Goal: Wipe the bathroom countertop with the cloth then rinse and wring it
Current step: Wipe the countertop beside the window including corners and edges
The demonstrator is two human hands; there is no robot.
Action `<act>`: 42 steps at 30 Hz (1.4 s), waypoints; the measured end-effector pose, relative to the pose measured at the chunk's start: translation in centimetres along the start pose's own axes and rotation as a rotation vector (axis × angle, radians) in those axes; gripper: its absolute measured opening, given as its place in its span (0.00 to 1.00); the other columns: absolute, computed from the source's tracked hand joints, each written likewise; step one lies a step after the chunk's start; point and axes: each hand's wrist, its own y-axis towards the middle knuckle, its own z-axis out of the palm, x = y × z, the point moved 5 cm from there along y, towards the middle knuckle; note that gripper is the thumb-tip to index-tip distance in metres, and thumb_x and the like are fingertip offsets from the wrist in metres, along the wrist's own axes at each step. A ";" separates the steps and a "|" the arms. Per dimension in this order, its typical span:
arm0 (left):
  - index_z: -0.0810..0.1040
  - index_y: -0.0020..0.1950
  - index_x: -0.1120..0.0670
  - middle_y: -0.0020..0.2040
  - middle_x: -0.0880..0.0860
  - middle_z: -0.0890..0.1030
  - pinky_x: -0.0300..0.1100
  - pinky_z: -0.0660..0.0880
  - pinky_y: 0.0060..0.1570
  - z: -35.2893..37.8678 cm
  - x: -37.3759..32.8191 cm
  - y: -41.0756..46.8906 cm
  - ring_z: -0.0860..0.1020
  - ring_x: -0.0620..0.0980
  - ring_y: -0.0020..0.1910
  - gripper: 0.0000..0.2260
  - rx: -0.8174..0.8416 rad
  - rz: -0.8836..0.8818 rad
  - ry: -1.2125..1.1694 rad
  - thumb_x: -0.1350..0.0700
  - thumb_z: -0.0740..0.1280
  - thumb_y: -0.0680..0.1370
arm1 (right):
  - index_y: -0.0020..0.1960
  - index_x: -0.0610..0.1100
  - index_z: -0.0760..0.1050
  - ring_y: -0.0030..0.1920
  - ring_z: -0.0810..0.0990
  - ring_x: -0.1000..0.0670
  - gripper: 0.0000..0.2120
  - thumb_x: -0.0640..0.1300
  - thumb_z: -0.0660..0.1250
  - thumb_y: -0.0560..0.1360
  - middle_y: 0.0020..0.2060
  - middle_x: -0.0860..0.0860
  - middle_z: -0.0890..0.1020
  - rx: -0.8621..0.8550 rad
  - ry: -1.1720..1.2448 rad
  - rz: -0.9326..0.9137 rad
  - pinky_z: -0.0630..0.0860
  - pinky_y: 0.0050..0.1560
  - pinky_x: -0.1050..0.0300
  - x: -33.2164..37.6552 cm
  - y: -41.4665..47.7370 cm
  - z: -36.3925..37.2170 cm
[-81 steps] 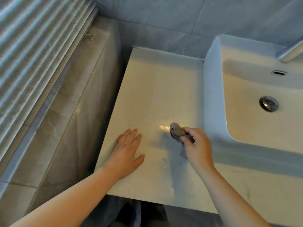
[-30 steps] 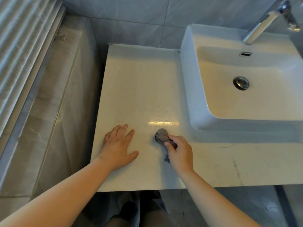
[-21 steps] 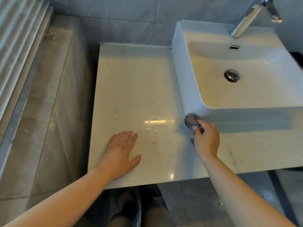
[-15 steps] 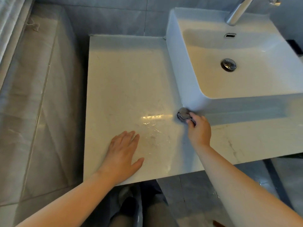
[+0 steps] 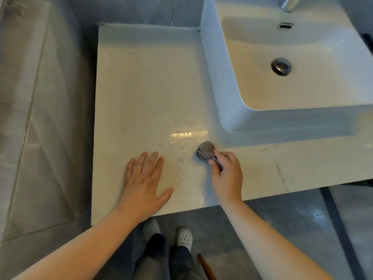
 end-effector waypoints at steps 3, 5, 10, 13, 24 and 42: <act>0.65 0.73 0.58 0.74 0.57 0.63 0.59 0.54 0.70 -0.1 -0.1 -0.1 0.59 0.60 0.73 0.36 -0.001 0.000 -0.008 0.34 0.54 0.73 | 0.61 0.46 0.78 0.45 0.79 0.51 0.14 0.40 0.67 0.76 0.47 0.53 0.77 0.078 0.191 0.094 0.80 0.40 0.56 0.3 -1.6 -0.1; 0.65 0.73 0.57 0.74 0.57 0.63 0.58 0.53 0.70 -0.2 0.0 0.0 0.59 0.60 0.73 0.36 -0.003 0.000 -0.002 0.34 0.54 0.73 | 0.59 0.47 0.78 0.42 0.79 0.56 0.13 0.38 0.67 0.75 0.47 0.53 0.77 0.014 0.277 0.121 0.80 0.39 0.61 0.2 -2.0 -1.7; 0.64 0.74 0.57 0.74 0.56 0.62 0.58 0.53 0.71 -0.3 -0.1 0.0 0.58 0.60 0.73 0.37 0.002 0.001 0.018 0.33 0.53 0.73 | 0.61 0.41 0.78 0.49 0.76 0.54 0.14 0.37 0.67 0.76 0.51 0.49 0.78 -0.209 0.140 0.198 0.70 0.49 0.70 -3.0 -1.8 -4.9; 0.64 0.73 0.57 0.74 0.57 0.63 0.57 0.53 0.70 -0.3 -0.1 0.1 0.59 0.60 0.73 0.37 -0.011 0.000 0.021 0.33 0.53 0.73 | 0.62 0.41 0.77 0.52 0.78 0.47 0.14 0.39 0.66 0.76 0.51 0.49 0.79 -0.149 0.066 0.157 0.73 0.51 0.60 -3.3 -2.4 -3.5; 0.66 0.72 0.58 0.73 0.58 0.65 0.59 0.59 0.68 -0.5 0.4 0.2 0.61 0.62 0.71 0.38 -0.005 0.053 -0.001 0.33 0.53 0.72 | 0.59 0.46 0.79 0.49 0.77 0.53 0.14 0.38 0.69 0.74 0.48 0.54 0.79 -0.116 0.117 0.100 0.75 0.48 0.62 1.0 -9.3 1.0; 0.65 0.73 0.60 0.72 0.59 0.66 0.51 0.61 0.70 -0.5 3.6 -5.7 0.63 0.58 0.71 0.31 -0.071 0.034 -0.181 0.42 0.56 0.76 | 0.58 0.43 0.79 0.47 0.80 0.43 0.12 0.40 0.65 0.76 0.49 0.47 0.79 -0.045 0.036 0.108 0.77 0.45 0.53 0.6 1.8 0.3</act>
